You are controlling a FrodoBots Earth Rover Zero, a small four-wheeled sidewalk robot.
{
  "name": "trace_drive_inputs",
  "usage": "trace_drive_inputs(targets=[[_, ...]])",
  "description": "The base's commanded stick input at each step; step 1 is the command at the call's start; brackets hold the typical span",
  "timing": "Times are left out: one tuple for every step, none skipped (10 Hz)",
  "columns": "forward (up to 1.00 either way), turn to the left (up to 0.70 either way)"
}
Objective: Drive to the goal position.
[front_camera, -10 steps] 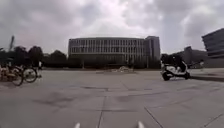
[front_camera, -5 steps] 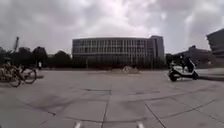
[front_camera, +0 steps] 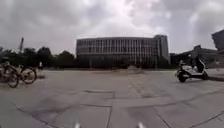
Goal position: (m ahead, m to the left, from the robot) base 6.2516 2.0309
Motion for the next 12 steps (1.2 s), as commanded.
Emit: trace_drive_inputs(targets=[[0.60,0.00],[0.60,0.00],[0.60,0.00],[0.60,0.00],[0.60,0.00],[0.60,0.00],[0.60,0.00],[0.60,0.00],[0.60,0.00],[0.60,0.00],[0.60,0.00],[0.60,0.00]])
